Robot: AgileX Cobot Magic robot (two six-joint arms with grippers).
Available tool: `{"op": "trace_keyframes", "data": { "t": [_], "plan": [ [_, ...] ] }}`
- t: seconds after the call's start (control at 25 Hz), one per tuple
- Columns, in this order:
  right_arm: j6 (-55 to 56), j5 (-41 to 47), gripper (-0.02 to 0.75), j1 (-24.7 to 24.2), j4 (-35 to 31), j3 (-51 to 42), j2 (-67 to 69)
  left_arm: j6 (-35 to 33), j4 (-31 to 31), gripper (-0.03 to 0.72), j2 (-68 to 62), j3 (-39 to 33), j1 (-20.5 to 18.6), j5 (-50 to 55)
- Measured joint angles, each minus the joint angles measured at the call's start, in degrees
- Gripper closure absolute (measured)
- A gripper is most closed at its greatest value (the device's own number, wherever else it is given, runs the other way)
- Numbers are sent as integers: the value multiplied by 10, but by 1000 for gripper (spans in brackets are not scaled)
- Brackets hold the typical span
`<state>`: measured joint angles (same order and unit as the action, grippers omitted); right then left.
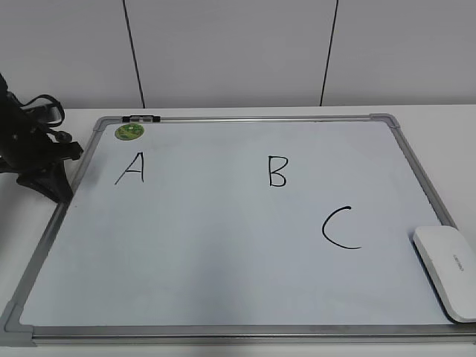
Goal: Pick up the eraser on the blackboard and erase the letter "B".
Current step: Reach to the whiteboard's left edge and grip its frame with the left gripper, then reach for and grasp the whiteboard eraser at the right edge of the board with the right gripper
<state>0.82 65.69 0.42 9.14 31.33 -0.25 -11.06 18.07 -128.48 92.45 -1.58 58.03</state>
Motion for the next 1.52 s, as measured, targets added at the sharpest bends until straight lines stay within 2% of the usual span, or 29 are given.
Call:
{"op": "trace_keyframes", "data": {
  "t": [0.2,0.4,0.68,0.92,1.24,1.52],
  "plan": [
    [-4,-27,148,0,-4,72,102,0,0,654,0,0,0,0],
    [-8,-72,148,0,-19,87,203,0,0,654,0,0,0,1],
    [-79,-61,148,0,-143,87,374,0,0,654,0,0,0,1],
    [-81,-75,148,0,-153,87,519,0,0,654,0,1,0,1],
    [-83,-147,84,0,-162,93,670,0,0,654,0,1,0,1],
    [-103,-223,72,0,-164,102,766,0,0,654,0,1,0,1]
  ]
}}
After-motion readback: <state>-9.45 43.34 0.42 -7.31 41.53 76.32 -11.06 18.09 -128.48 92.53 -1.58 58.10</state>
